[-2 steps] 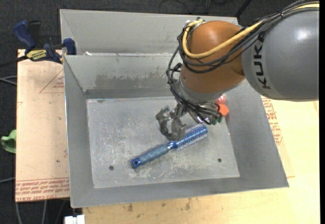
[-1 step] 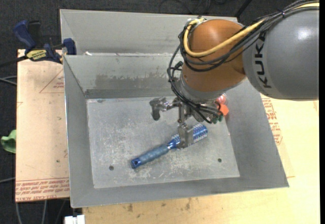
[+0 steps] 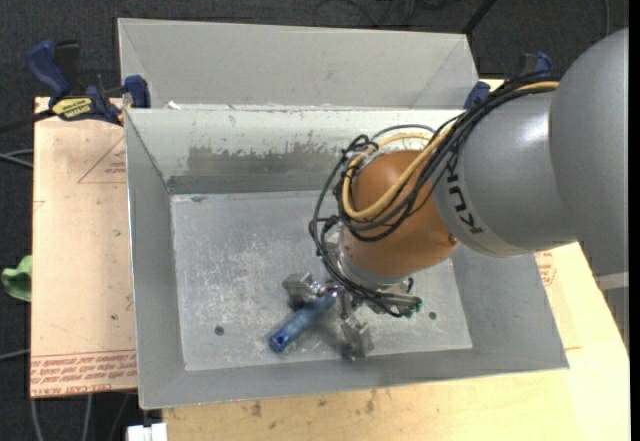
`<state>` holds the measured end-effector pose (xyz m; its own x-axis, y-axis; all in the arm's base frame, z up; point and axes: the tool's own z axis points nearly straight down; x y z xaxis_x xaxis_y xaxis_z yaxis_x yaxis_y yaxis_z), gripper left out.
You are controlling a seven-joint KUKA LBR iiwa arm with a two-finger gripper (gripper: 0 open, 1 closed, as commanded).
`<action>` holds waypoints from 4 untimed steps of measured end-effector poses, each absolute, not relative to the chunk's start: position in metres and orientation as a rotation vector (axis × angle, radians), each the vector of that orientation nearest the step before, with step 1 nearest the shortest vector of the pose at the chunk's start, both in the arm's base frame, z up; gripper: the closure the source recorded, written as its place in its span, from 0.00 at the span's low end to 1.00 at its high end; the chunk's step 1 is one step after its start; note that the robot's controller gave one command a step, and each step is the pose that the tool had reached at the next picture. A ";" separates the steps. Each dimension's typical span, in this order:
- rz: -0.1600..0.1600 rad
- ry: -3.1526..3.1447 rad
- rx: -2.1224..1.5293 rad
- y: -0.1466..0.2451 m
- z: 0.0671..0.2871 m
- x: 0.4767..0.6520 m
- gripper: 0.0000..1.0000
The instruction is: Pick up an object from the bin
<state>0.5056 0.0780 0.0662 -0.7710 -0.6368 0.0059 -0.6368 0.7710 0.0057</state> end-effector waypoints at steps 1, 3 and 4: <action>-0.003 -2.958 1.062 0.078 0.070 0.509 1.00; 0.002 -2.951 1.112 0.091 0.304 0.527 1.00; -0.001 -2.943 1.108 0.090 0.300 0.525 0.00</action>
Offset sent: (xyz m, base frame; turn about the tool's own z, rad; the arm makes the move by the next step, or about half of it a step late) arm 0.0000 0.0000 0.0000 0.0000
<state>0.5253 0.0902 0.2997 -0.7516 -0.6596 -0.0036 -0.6596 0.7516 -0.0004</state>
